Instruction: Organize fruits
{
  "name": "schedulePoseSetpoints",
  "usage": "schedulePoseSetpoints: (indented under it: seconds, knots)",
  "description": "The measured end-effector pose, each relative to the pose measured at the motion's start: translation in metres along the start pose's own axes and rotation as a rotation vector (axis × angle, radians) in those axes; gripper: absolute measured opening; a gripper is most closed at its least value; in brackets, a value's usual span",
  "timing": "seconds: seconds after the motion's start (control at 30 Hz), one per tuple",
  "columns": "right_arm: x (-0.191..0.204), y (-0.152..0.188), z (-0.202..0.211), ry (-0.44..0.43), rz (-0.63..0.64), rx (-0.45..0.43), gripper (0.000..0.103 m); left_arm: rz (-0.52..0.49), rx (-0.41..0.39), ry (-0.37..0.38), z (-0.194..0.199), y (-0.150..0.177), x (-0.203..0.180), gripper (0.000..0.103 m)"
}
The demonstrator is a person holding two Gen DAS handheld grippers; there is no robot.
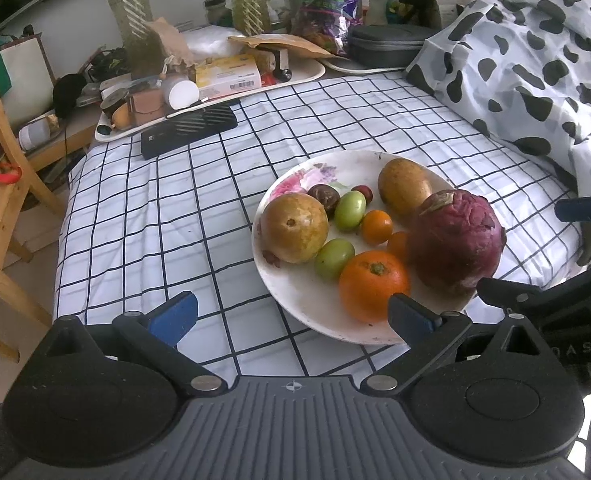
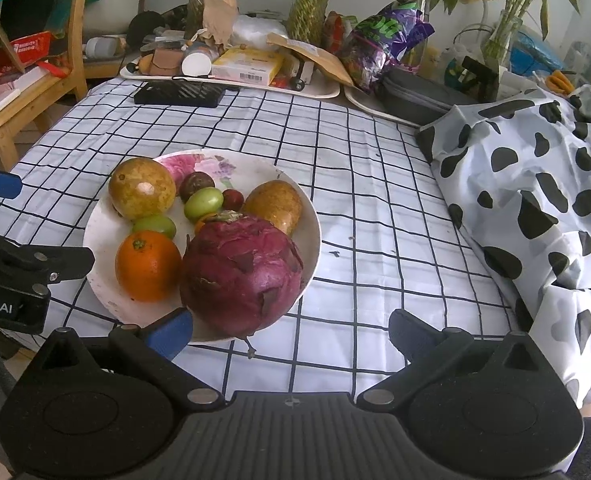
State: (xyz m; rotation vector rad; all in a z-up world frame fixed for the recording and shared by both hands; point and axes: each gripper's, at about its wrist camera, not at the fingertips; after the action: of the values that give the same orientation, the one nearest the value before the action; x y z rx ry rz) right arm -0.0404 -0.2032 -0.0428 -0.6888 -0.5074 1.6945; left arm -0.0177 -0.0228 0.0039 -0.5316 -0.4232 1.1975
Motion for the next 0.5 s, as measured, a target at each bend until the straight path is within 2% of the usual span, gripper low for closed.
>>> schedulePoseSetpoints:
  seconds: [0.5]
  knots:
    - [-0.0001, -0.0004, 0.0000, 0.003, -0.001, 0.002, 0.103, -0.007, 0.013, -0.009, -0.0019, 0.0012, 0.0006, 0.103]
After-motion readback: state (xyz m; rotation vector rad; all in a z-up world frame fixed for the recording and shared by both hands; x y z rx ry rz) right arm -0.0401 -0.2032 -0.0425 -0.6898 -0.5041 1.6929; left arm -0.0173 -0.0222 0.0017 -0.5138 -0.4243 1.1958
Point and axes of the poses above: each gripper's, at about its wrist camera, not at the fingertips, and z roughly against the way its jaws point, x to its left, y to its underside, and after that the axes turned 4 degrees about y, right-handed
